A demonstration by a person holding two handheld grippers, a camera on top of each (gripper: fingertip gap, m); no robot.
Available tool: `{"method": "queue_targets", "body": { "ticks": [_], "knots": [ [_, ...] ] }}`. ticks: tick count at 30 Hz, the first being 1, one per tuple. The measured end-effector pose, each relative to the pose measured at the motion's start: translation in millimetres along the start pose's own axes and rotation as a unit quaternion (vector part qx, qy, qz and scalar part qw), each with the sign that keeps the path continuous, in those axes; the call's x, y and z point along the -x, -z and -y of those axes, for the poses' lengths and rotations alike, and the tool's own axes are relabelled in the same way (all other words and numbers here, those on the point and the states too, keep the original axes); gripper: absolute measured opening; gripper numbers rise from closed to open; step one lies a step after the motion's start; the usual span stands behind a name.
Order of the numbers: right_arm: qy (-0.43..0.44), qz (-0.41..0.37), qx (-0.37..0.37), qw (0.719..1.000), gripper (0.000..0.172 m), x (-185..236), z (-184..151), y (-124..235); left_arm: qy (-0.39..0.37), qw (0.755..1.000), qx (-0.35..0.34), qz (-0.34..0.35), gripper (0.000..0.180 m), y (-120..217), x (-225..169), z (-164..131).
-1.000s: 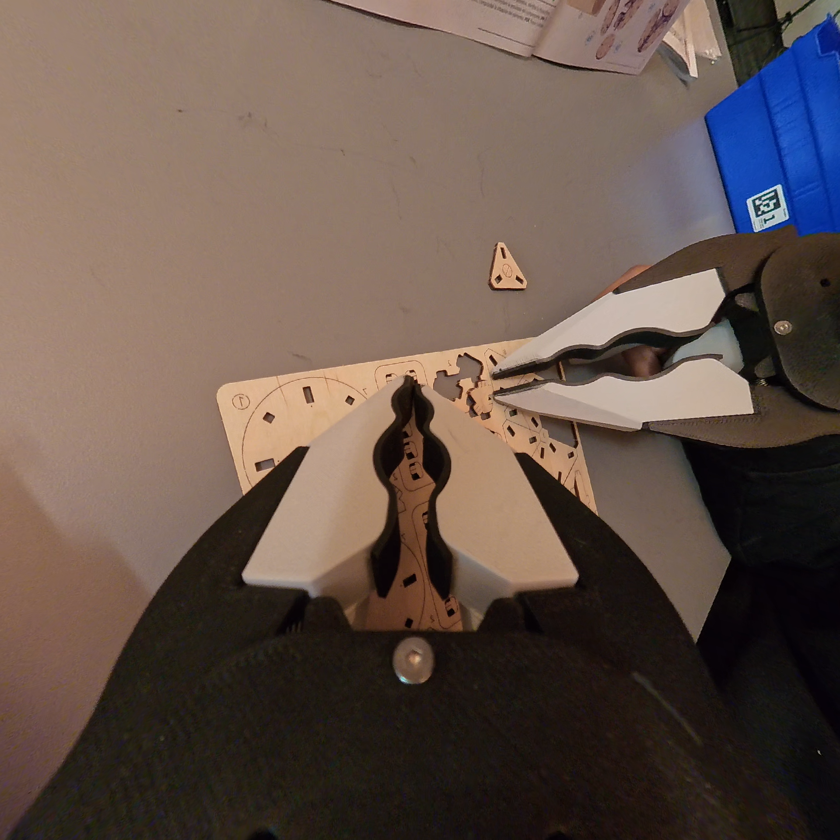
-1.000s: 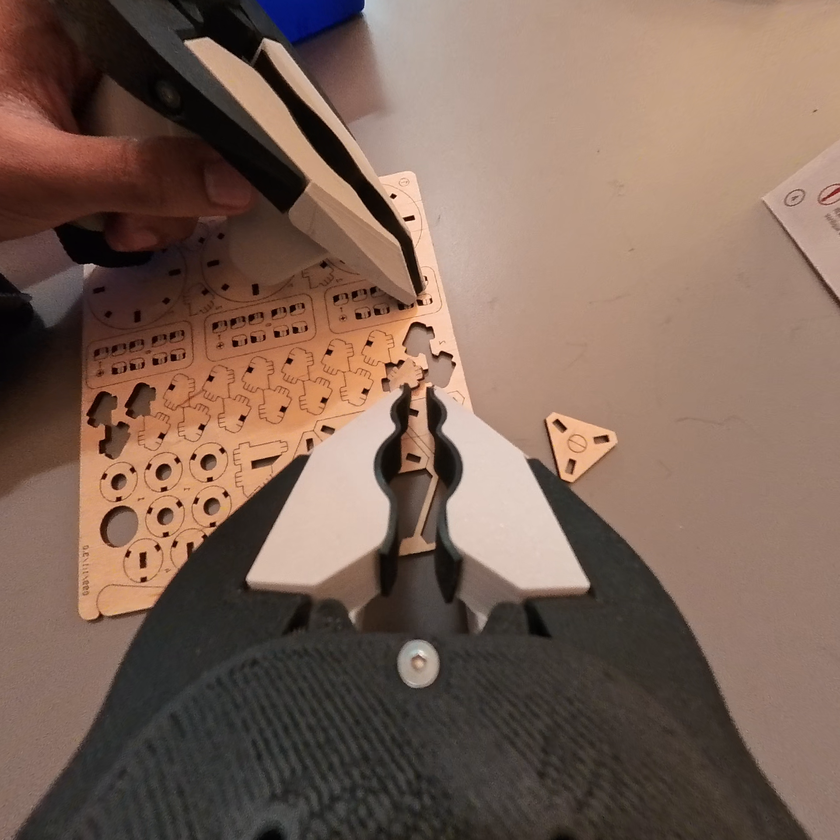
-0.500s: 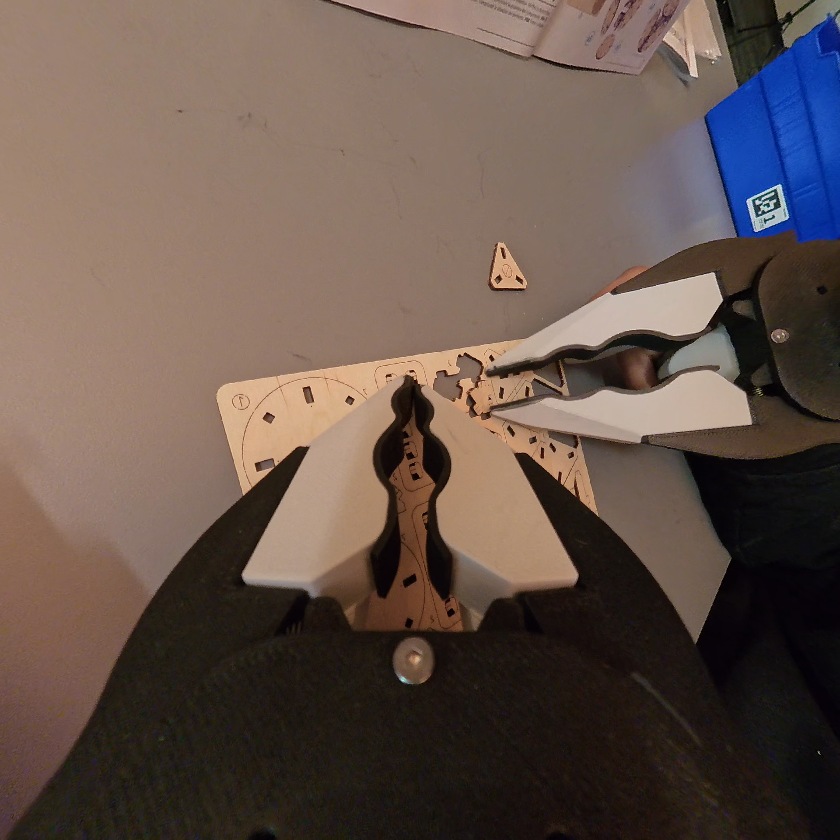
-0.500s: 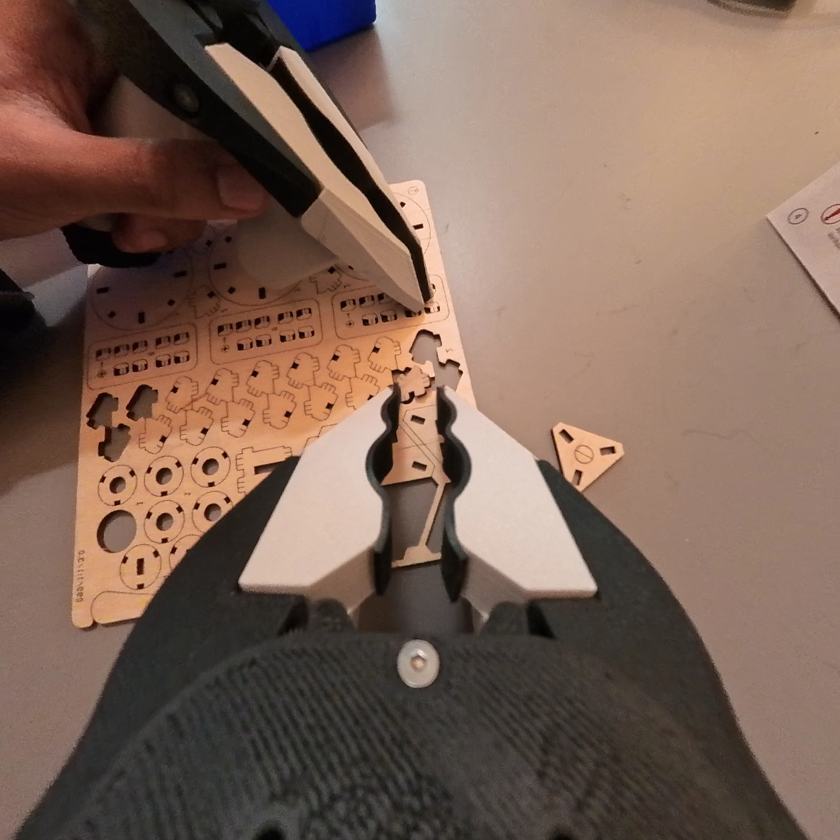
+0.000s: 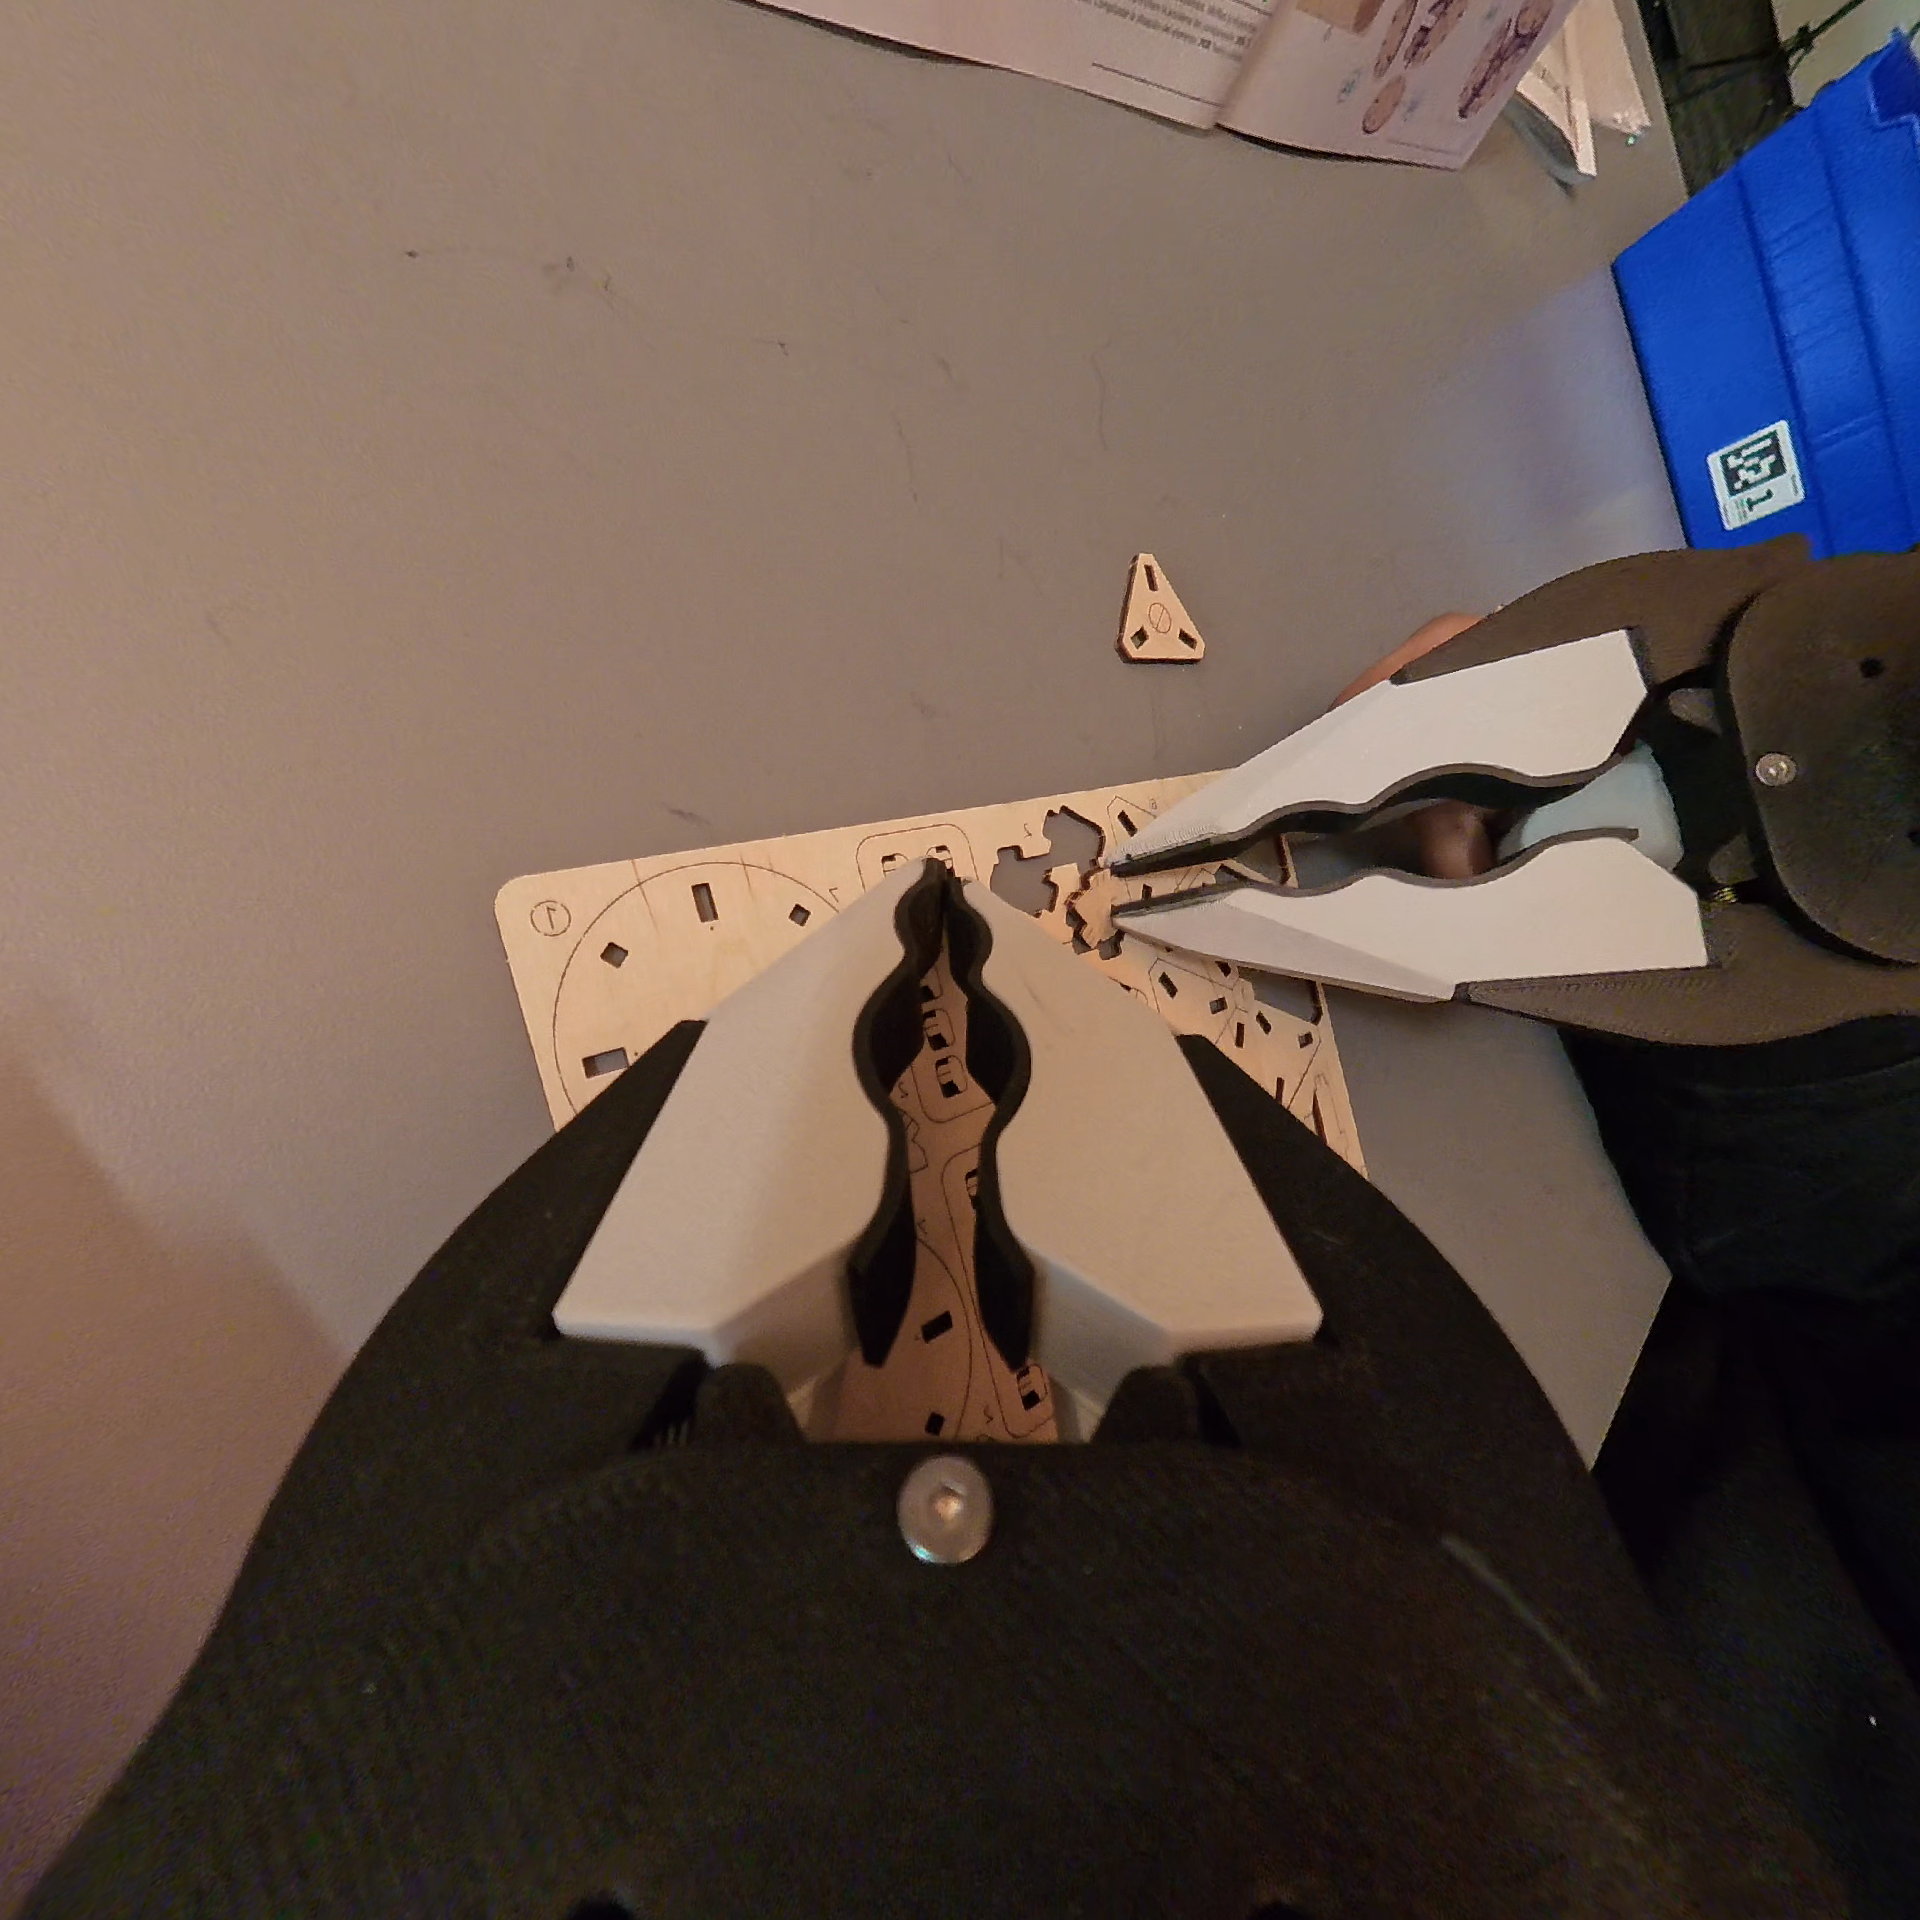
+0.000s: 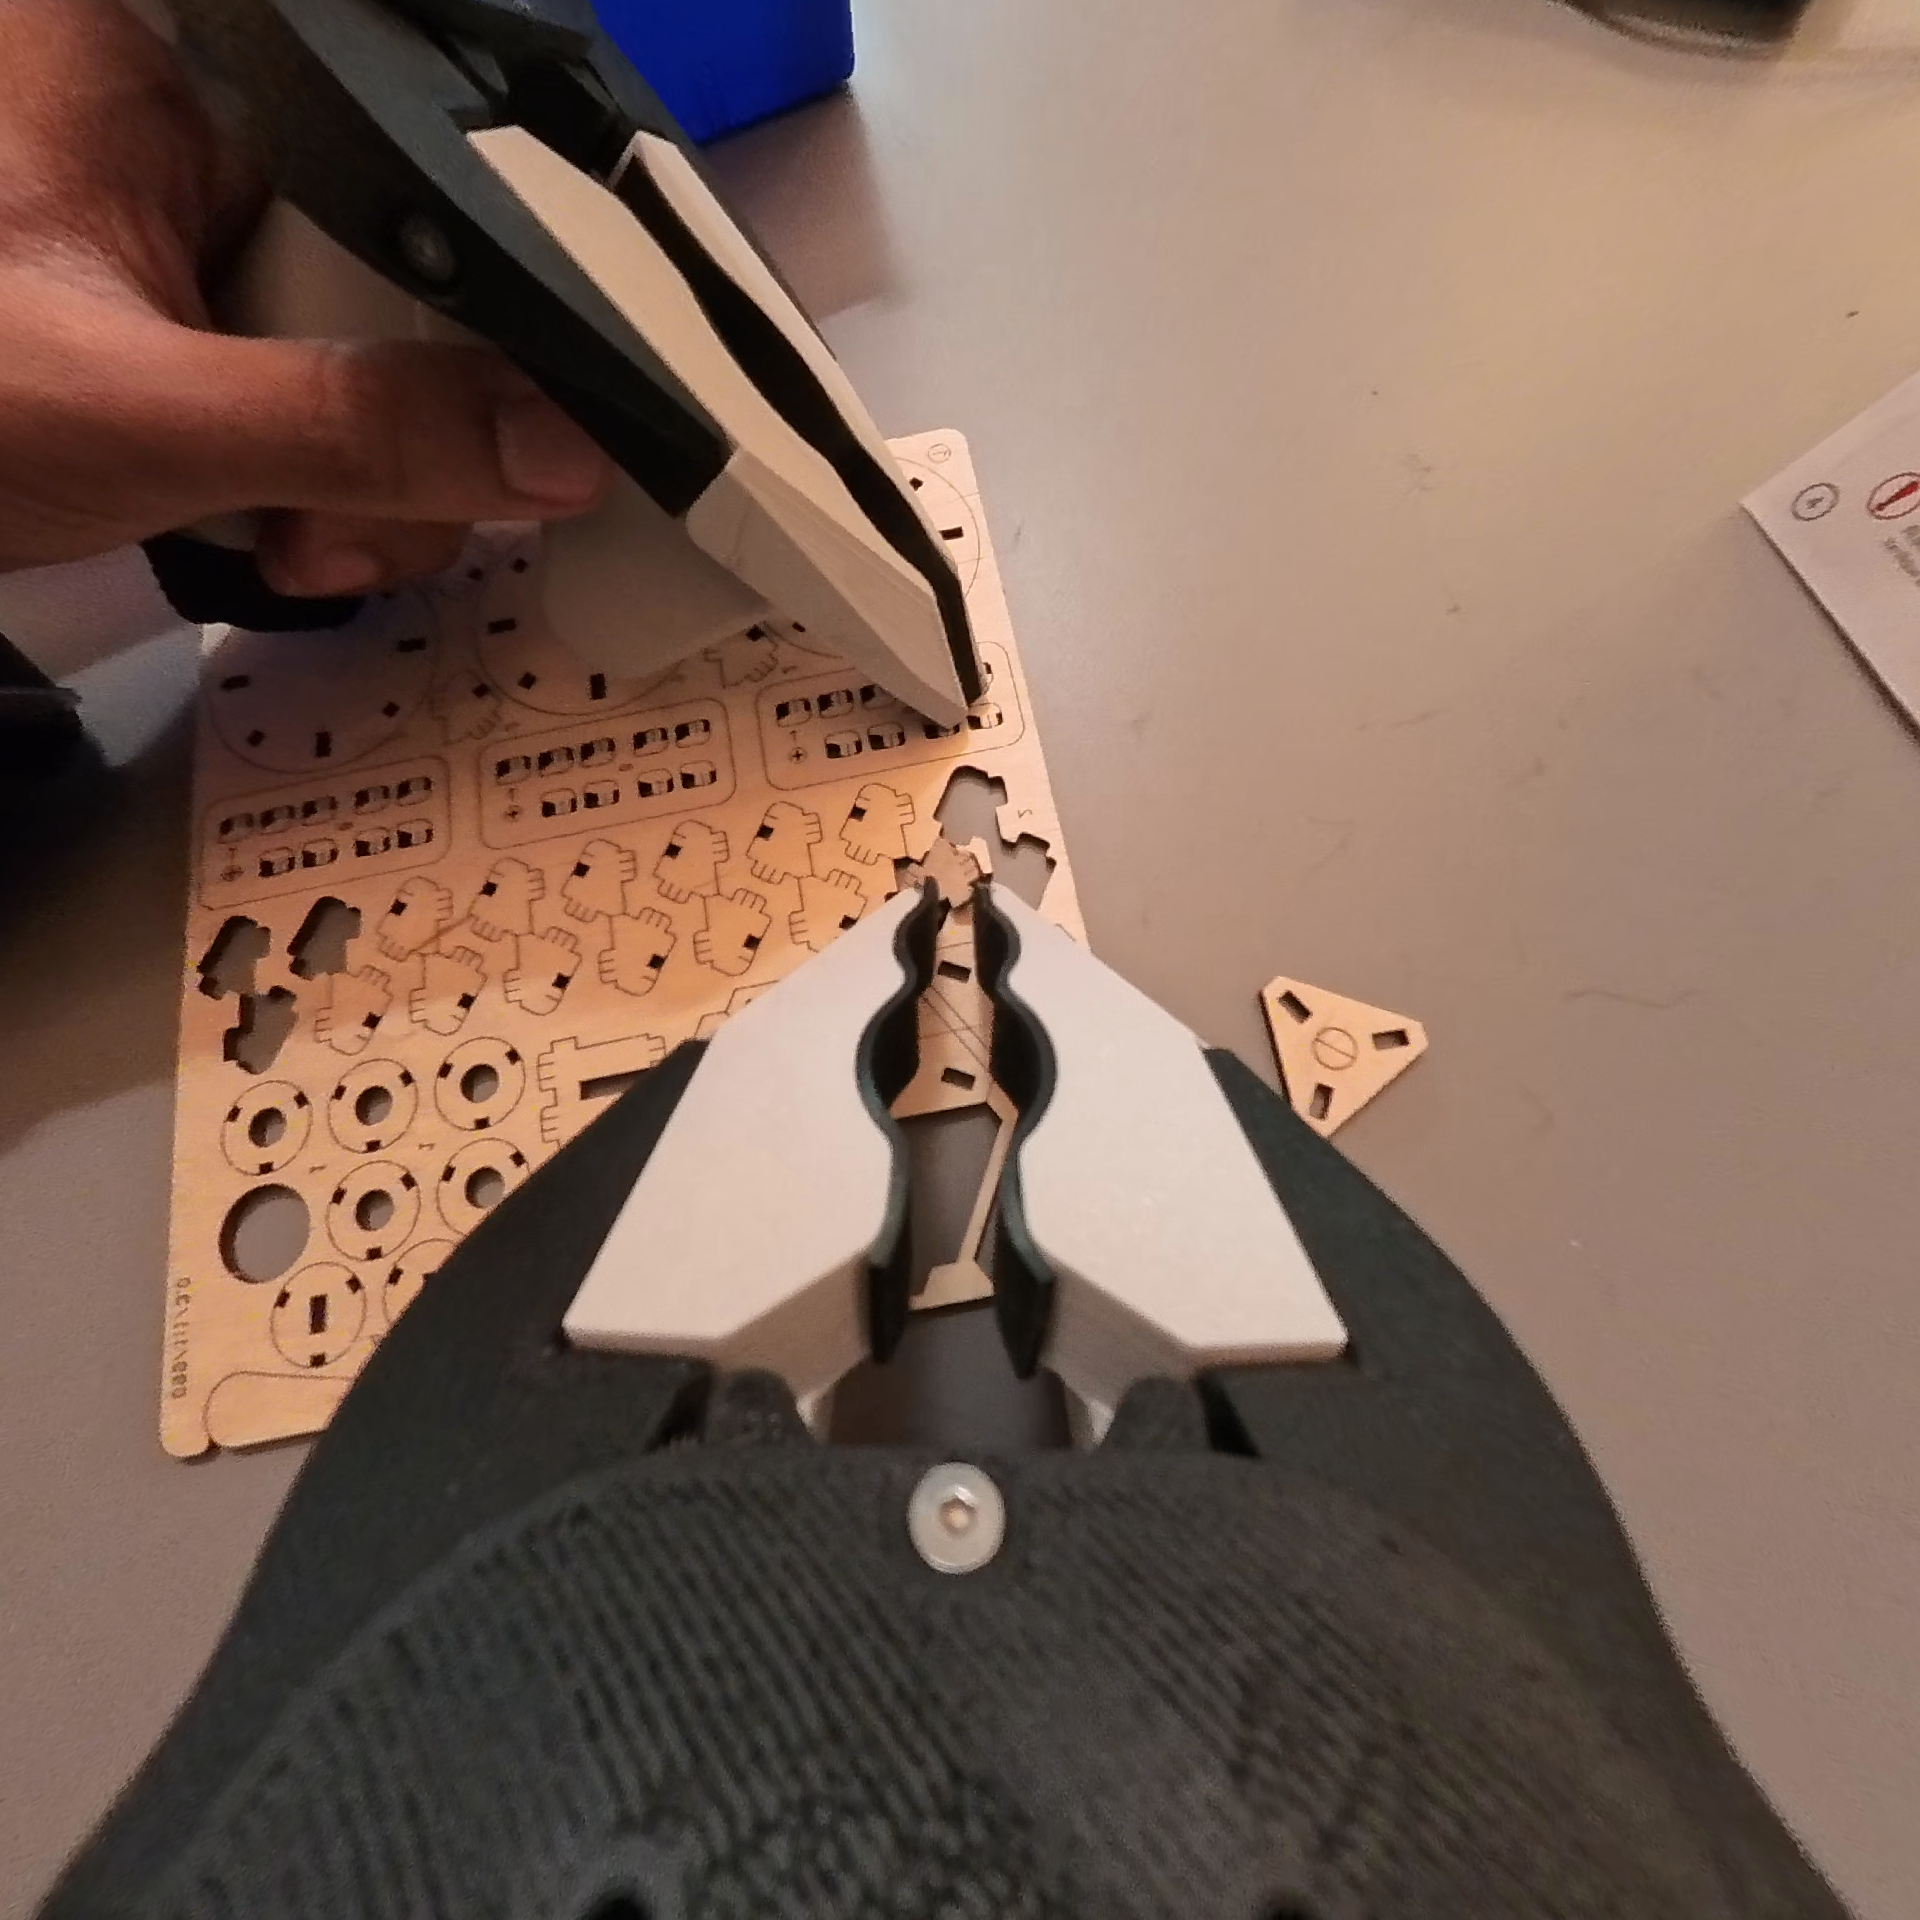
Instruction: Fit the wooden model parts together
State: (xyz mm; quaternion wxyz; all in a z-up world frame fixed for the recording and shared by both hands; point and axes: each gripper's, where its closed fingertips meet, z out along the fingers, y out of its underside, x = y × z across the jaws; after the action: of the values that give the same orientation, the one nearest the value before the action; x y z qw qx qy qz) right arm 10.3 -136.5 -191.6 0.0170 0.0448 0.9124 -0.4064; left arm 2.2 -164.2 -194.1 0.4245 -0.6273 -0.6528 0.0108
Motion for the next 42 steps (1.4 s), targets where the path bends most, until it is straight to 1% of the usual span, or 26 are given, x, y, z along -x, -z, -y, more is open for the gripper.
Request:
{"method": "queue_targets", "body": {
  "ticks": [8,12,17,19,21,23,26,29,35,42],
  "knots": [
    [-0.025,0.02,-0.005,0.999,0.001,0,2,2,0.0,1.0,0.0,0.0,0.0,0,0,0],
    [-0.038,0.043,-0.008,0.998,0.0,2,7,8,0.0,1.0,0.0,-0.001,0.0,0,0,0],
    [-0.048,0.052,0.003,0.997,0.0,-3,10,9,0.001,1.0,0.0,-0.002,0.0,0,0,0],
    [-0.029,0.056,-0.003,0.998,0.001,-1,11,11,0.003,1.0,-0.001,-0.004,0.0,0,0,0],
    [0.011,0.045,-0.007,0.999,0.007,0,12,13,0.002,1.0,-0.001,-0.003,0.0,0,0,0],
    [0.052,0.039,0.001,0.998,0.011,4,9,13,0.001,1.0,0.0,-0.002,0.0,0,0,0],
    [0.09,0.038,0.017,0.995,0.015,9,5,11,0.002,1.0,-0.001,-0.003,0.0,0,0,0],
    [0.105,0.026,0.033,0.994,0.016,5,1,8,0.002,1.0,-0.001,-0.003,0.0,0,0,0],
    [0.143,0.043,0.039,0.988,0.018,4,-3,6,0.002,1.0,0.0,-0.003,0.0,0,0,0],
    [0.149,0.072,0.038,0.986,0.016,9,-4,3,0.003,1.0,-0.001,-0.004,0.0,0,0,0]
  ]
}}
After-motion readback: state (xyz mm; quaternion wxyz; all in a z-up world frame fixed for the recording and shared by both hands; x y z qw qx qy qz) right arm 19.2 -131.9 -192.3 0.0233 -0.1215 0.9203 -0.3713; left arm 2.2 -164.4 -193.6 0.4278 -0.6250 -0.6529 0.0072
